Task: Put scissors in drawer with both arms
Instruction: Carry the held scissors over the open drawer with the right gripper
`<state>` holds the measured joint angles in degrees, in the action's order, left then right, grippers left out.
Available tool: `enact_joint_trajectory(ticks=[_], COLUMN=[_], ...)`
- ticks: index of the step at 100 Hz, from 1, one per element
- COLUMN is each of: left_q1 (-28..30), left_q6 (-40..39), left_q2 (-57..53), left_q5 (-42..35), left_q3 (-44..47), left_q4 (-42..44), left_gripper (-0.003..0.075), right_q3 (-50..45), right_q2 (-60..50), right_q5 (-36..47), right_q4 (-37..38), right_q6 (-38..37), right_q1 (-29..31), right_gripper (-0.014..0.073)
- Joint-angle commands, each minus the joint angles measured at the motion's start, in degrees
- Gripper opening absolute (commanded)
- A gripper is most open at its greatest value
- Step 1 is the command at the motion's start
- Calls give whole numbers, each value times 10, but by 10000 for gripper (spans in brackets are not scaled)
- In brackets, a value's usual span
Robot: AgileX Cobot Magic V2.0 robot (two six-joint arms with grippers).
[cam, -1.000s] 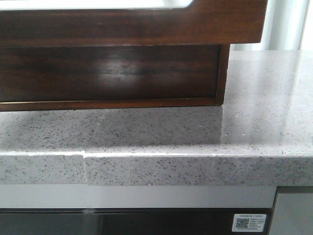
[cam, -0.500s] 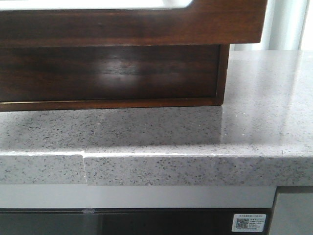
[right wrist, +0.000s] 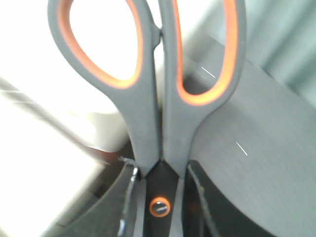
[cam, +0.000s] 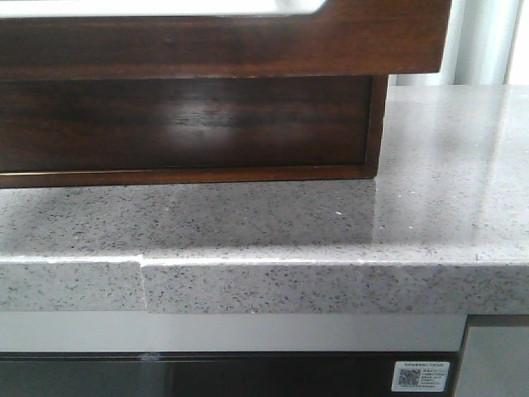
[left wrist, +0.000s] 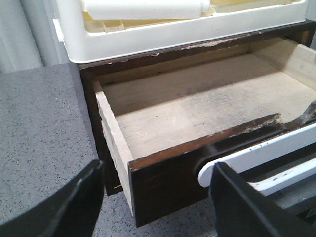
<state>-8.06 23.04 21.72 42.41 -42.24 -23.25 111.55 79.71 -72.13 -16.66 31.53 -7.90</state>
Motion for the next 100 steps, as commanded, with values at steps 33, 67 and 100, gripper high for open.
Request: enact_joint_trajectory(ticks=[33,67,100], left_q1=[-5,-5,-5], left_q6=[-5,-5,-5], left_q2=[11,11,11], left_q5=[-43,-43,-43], left_q3=[-17,-17,-17], left_q4=[-13,-13,-13], left_gripper=[440,440,440], right_q3=[19,19,19], right_q2=[20,90,139], right_q5=[50,26,29], right_q4=[-33,-26,145], right_q6=[198,263,247], right_q1=[-187,-235,-313], right_gripper=[21,21,21])
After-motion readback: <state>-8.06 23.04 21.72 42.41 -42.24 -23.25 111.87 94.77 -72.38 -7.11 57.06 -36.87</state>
